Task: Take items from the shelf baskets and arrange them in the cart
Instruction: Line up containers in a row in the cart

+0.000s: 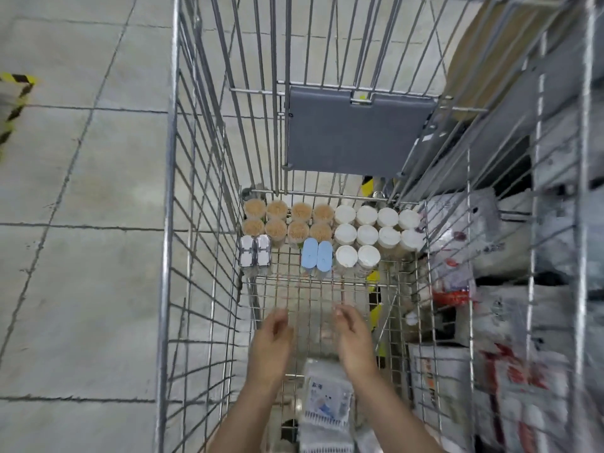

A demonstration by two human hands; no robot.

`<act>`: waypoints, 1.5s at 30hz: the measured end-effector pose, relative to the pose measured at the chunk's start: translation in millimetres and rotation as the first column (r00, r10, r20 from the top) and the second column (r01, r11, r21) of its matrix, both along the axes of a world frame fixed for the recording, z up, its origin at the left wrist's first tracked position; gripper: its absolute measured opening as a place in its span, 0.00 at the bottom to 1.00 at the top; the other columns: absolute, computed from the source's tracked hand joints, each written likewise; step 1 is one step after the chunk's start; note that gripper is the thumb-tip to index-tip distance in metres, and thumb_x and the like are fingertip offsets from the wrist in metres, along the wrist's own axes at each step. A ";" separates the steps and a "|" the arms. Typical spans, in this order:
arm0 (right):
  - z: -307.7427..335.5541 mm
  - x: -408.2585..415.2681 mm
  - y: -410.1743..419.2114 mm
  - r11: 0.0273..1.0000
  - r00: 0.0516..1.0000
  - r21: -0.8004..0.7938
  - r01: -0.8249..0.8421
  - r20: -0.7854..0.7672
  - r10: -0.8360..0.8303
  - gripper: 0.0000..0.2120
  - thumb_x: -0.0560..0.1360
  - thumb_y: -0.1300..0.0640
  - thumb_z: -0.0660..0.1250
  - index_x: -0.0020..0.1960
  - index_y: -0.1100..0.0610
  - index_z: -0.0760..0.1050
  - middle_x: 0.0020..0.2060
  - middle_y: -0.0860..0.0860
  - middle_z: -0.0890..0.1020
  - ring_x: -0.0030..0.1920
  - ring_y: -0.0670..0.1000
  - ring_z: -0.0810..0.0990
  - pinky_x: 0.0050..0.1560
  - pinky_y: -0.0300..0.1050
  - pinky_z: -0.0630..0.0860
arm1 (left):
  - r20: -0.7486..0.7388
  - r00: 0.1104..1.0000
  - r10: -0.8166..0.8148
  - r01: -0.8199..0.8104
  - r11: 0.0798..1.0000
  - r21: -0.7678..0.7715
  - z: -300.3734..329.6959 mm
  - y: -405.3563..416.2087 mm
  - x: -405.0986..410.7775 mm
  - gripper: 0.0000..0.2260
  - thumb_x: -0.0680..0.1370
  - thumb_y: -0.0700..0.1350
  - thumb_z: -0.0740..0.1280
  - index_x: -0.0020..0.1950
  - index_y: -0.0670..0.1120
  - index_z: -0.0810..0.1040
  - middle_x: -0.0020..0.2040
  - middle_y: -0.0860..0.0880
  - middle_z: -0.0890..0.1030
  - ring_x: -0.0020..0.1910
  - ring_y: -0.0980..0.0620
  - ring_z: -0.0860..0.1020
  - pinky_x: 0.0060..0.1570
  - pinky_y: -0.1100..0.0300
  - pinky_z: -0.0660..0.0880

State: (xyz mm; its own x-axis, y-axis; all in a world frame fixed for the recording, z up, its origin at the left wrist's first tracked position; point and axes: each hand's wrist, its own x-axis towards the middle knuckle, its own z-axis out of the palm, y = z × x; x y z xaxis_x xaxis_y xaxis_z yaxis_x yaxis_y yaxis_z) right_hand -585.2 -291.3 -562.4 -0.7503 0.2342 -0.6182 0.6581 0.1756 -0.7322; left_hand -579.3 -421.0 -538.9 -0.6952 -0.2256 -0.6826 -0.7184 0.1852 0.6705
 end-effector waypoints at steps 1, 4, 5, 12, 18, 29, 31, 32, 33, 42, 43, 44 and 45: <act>12.7 10.4 2.5 0.999 0.999 0.014 -0.051 -0.001 0.051 0.10 0.81 0.55 0.59 0.58 0.56 0.75 0.51 0.45 0.79 0.59 0.52 0.77 0.53 0.36 0.72 | -0.001 0.999 -0.035 0.035 0.999 -0.005 12.3 -4.6 9.9 0.13 0.80 0.39 0.62 0.64 0.45 0.75 0.57 0.55 0.74 0.56 0.56 0.72 0.61 0.60 0.69; 47.6 42.6 7.1 0.968 0.972 0.104 -0.228 0.077 0.220 0.15 0.82 0.57 0.58 0.66 0.59 0.73 0.60 0.52 0.78 0.61 0.52 0.76 0.57 0.40 0.70 | -0.012 0.986 -0.165 0.165 0.986 -0.036 50.4 -19.8 41.4 0.11 0.80 0.39 0.62 0.62 0.45 0.75 0.58 0.52 0.77 0.54 0.55 0.74 0.56 0.63 0.70; 60.5 54.2 6.0 0.954 0.961 0.132 -0.270 0.098 0.259 0.15 0.82 0.57 0.58 0.67 0.59 0.72 0.61 0.53 0.78 0.61 0.51 0.76 0.56 0.39 0.70 | -0.014 0.975 -0.221 0.220 0.974 -0.044 65.6 -25.4 53.6 0.11 0.80 0.40 0.62 0.62 0.46 0.75 0.59 0.50 0.78 0.54 0.54 0.75 0.55 0.63 0.70; 179.5 169.8 -20.0 0.926 0.946 0.238 -0.294 -0.065 0.317 0.12 0.81 0.56 0.60 0.63 0.55 0.75 0.58 0.48 0.79 0.60 0.47 0.76 0.59 0.41 0.72 | -0.160 0.788 -0.594 0.569 0.803 -0.176 178.1 -70.0 149.8 0.12 0.79 0.45 0.65 0.63 0.51 0.76 0.57 0.57 0.79 0.55 0.59 0.77 0.56 0.65 0.71; 240.5 291.7 -37.3 0.917 0.947 0.332 -0.220 -0.152 0.282 0.11 0.80 0.55 0.61 0.61 0.50 0.76 0.53 0.41 0.78 0.54 0.39 0.75 0.47 0.21 0.65 | -0.196 0.676 -0.711 0.692 0.703 -0.163 232.1 -118.2 226.4 0.09 0.78 0.42 0.66 0.52 0.58 0.75 0.50 0.61 0.79 0.49 0.69 0.77 0.46 0.76 0.70; 326.7 474.2 -44.7 0.931 0.971 0.357 0.069 -0.237 0.019 0.11 0.80 0.55 0.61 0.58 0.43 0.74 0.55 0.35 0.76 0.59 0.37 0.74 0.57 0.25 0.66 | -0.269 0.337 -0.902 0.799 0.425 -0.425 314.5 -136.9 297.0 0.09 0.78 0.45 0.67 0.51 0.60 0.76 0.46 0.63 0.79 0.47 0.70 0.75 0.44 0.78 0.67; 342.4 510.8 -40.8 0.909 0.971 0.396 0.130 -0.235 -0.037 0.11 0.80 0.52 0.60 0.60 0.41 0.74 0.56 0.34 0.75 0.59 0.35 0.72 0.53 0.23 0.65 | -0.265 0.214 -0.940 0.818 0.320 -0.477 327.5 -116.3 310.9 0.09 0.77 0.45 0.67 0.51 0.60 0.75 0.44 0.64 0.78 0.45 0.70 0.75 0.43 0.78 0.67; 348.7 530.0 -38.4 0.895 0.970 0.416 0.164 -0.231 -0.071 0.11 0.81 0.51 0.59 0.61 0.41 0.73 0.57 0.34 0.74 0.59 0.35 0.72 0.54 0.25 0.65 | -0.253 0.142 -0.957 0.830 0.255 -0.497 333.7 -103.9 318.9 0.09 0.78 0.45 0.67 0.53 0.58 0.76 0.45 0.63 0.79 0.45 0.67 0.76 0.45 0.73 0.70; 355.9 550.4 -36.1 0.880 0.967 0.429 0.205 -0.229 -0.113 0.11 0.81 0.50 0.59 0.60 0.39 0.73 0.57 0.33 0.74 0.59 0.34 0.71 0.55 0.28 0.66 | -0.242 0.064 -0.968 0.832 0.185 -0.523 339.7 -89.0 328.6 0.09 0.78 0.45 0.66 0.55 0.57 0.76 0.48 0.60 0.80 0.47 0.62 0.78 0.47 0.66 0.73; 398.1 780.9 -30.0 0.705 0.818 0.418 0.573 -0.227 -0.529 0.10 0.81 0.49 0.59 0.54 0.32 0.68 0.53 0.27 0.72 0.53 0.28 0.70 0.50 0.24 0.68 | -0.331 -0.374 -0.866 0.822 -0.144 -0.551 384.0 44.5 510.5 0.14 0.79 0.50 0.64 0.65 0.55 0.73 0.59 0.59 0.76 0.54 0.61 0.75 0.51 0.65 0.72; 400.7 808.4 -31.5 0.680 0.794 0.419 0.602 -0.223 -0.566 0.10 0.81 0.49 0.59 0.55 0.32 0.68 0.53 0.27 0.71 0.53 0.28 0.70 0.50 0.23 0.68 | -0.342 -0.403 -0.849 0.830 -0.182 -0.527 385.8 54.3 538.7 0.14 0.79 0.51 0.63 0.65 0.56 0.72 0.59 0.61 0.74 0.56 0.62 0.73 0.52 0.67 0.72; 402.9 834.5 -32.8 0.654 0.769 0.419 0.630 -0.222 -0.600 0.09 0.81 0.50 0.60 0.55 0.34 0.69 0.54 0.28 0.72 0.54 0.29 0.71 0.51 0.23 0.69 | -0.352 -0.431 -0.831 0.836 -0.220 -0.502 387.1 62.9 566.4 0.14 0.80 0.51 0.63 0.65 0.57 0.71 0.59 0.62 0.73 0.57 0.63 0.72 0.53 0.68 0.72; 405.4 858.9 -34.6 0.626 0.741 0.414 0.661 -0.222 -0.634 0.09 0.81 0.50 0.60 0.56 0.36 0.71 0.55 0.30 0.74 0.54 0.30 0.72 0.52 0.25 0.70 | -0.362 -0.457 -0.812 0.838 -0.258 -0.480 387.9 70.0 593.0 0.14 0.80 0.51 0.62 0.66 0.58 0.71 0.60 0.62 0.73 0.57 0.64 0.72 0.54 0.68 0.71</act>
State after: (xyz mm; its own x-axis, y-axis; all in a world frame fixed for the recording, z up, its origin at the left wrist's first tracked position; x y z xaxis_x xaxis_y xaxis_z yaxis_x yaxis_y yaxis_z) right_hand 273.7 -325.9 -157.0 -0.3247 0.9028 -0.2821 0.6937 0.0245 -0.7199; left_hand 13.7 -351.0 -151.0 -0.0736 0.9798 -0.1858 0.6829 0.1853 0.7066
